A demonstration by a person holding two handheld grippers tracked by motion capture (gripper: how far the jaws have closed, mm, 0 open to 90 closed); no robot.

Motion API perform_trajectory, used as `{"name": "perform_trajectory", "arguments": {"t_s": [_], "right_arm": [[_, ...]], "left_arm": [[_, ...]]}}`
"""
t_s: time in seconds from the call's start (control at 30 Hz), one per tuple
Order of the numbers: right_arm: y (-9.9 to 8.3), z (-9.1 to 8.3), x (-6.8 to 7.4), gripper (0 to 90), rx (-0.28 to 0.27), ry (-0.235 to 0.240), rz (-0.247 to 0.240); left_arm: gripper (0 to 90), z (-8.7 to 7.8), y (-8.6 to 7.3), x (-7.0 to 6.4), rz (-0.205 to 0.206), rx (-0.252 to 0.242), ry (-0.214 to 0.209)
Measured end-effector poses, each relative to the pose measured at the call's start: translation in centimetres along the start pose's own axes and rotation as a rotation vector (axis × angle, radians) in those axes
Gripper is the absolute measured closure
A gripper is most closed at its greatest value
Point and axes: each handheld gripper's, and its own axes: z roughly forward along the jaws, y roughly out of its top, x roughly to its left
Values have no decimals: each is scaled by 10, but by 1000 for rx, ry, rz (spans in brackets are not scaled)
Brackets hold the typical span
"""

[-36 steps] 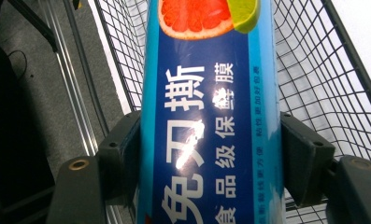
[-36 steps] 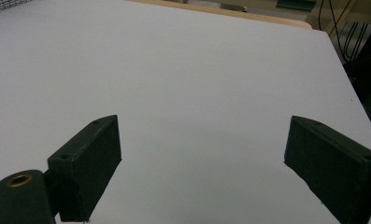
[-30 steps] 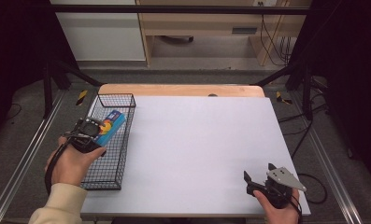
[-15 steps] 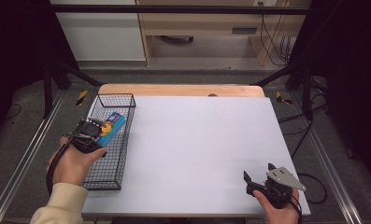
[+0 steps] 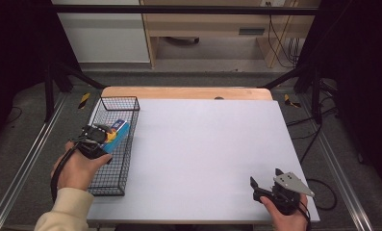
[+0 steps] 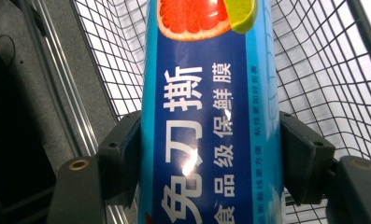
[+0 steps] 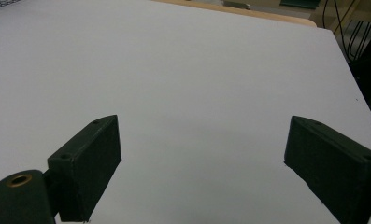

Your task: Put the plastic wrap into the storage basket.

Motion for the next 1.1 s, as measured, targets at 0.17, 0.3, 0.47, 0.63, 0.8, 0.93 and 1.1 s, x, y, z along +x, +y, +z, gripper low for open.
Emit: {"name": "perform_trajectory", "arguments": {"t_s": [0.17, 0.3, 0.47, 0.63, 0.8, 0.93, 1.1], "right_arm": [[0, 0, 0, 111, 1, 2, -1], [0, 1, 0, 111, 4, 4, -1], [-1, 1, 0, 111, 8, 2, -1], [-1, 1, -1, 111, 10, 0, 0], [-1, 1, 0, 110, 13, 2, -1], [0, 1, -1, 108, 8, 4, -3], [-1, 0, -1, 87, 10, -2, -4]], "left_arm": [[321, 8, 2, -2, 8, 31, -1], [320, 11, 2, -3, 11, 31, 3], [320, 15, 3, -1, 14, 53, -19], [318, 19, 1, -1, 2, 55, -45], [307, 16, 0, 0, 11, 20, -37], [234, -1, -6, -1, 42, -92, 19], [126, -30, -19, 1, 26, -292, 1]]}}
